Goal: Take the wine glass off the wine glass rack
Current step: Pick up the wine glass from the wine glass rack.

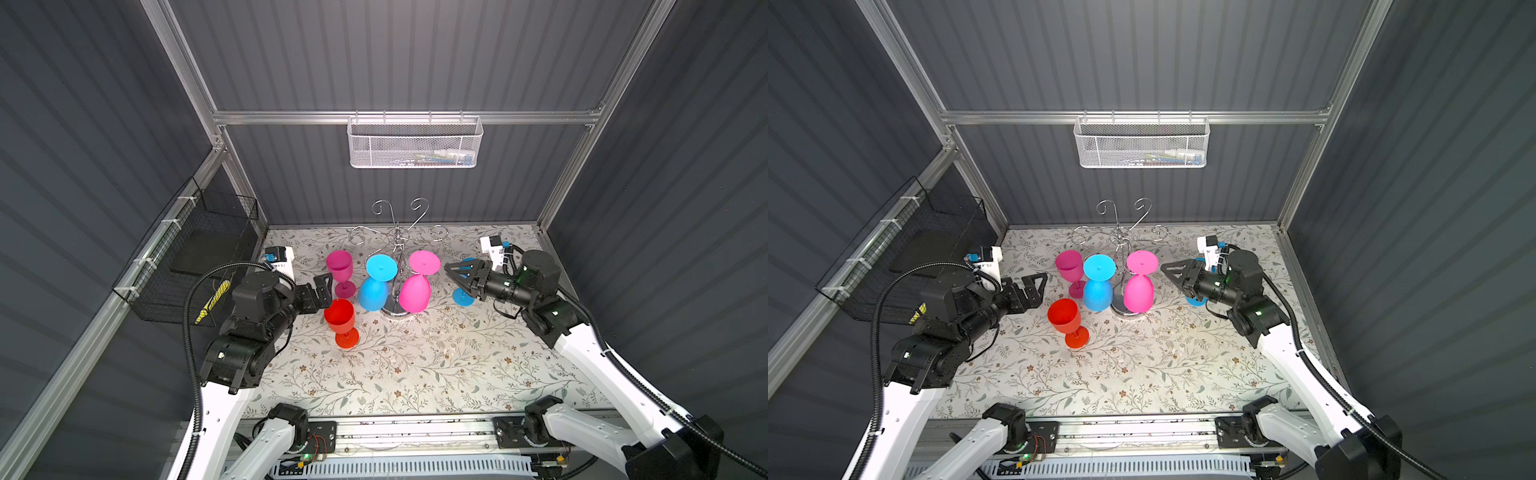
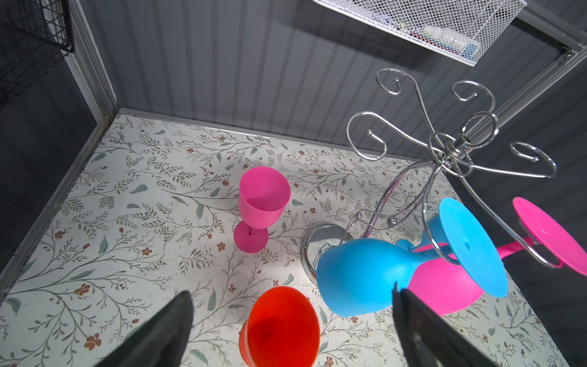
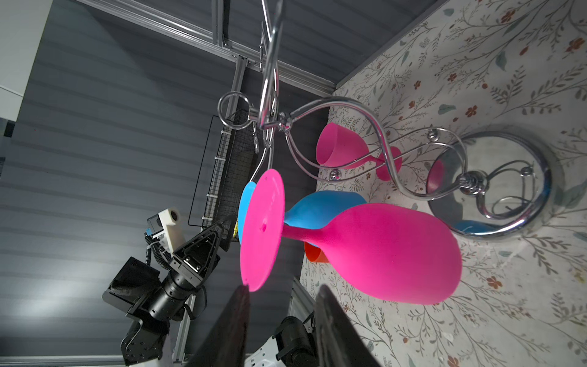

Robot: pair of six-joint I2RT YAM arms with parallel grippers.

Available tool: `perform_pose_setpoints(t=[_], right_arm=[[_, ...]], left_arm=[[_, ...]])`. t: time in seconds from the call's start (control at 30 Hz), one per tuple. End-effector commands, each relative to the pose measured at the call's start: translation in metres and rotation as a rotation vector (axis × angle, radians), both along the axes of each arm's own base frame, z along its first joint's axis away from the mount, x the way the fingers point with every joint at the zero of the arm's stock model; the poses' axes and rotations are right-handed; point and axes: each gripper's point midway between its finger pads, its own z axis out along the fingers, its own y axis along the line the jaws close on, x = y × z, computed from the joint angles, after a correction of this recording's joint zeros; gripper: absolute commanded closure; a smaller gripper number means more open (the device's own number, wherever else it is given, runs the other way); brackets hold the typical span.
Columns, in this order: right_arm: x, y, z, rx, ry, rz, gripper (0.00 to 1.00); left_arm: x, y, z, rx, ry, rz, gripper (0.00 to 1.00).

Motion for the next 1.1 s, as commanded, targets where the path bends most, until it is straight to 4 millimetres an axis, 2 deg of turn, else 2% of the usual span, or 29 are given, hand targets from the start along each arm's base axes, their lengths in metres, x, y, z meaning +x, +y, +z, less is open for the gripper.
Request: perform_pose_setpoints(t=[0.0, 0.13, 0.33, 0.4, 0.43, 0.5, 0.8, 1.07], right_arm=[[-0.003, 0.003, 0.020, 0.052, -0.032, 0.030, 0.60], [-0.001, 0.006, 0.020, 0.049, -0.018, 0.036, 0.56], [0.003, 0.012, 0.017, 0.045, -0.001, 0.053, 0.57], [0.002, 0.014, 0.021, 0.048, -0.008, 0.061, 0.59], [0.008, 0.018, 0.013, 0.040, 0.016, 0.065, 0.59], [0.009, 0.021, 0.014, 0.040, 0.013, 0.074, 0.61], [0.013, 0.023, 0.011, 0.039, 0.024, 0.073, 0.68], [0.012, 0.026, 0.019, 0.046, 0.007, 0.083, 0.73]], left_arm=[[-0.001, -0.001, 0.000, -0.019, -0.002, -0.001, 0.01], [-0.001, -0.001, -0.003, -0.028, 0.008, 0.002, 0.01], [-0.001, -0.001, -0.006, -0.030, 0.014, 0.004, 0.01], [-0.002, 0.000, -0.006, -0.028, 0.014, 0.006, 0.00], [-0.002, 0.000, -0.006, -0.027, 0.013, 0.007, 0.00], [-0.003, 0.001, -0.006, -0.023, 0.012, 0.009, 0.00], [-0.007, 0.004, -0.008, -0.015, 0.013, 0.016, 0.01], [-0.007, 0.004, -0.008, -0.010, 0.015, 0.018, 0.01]])
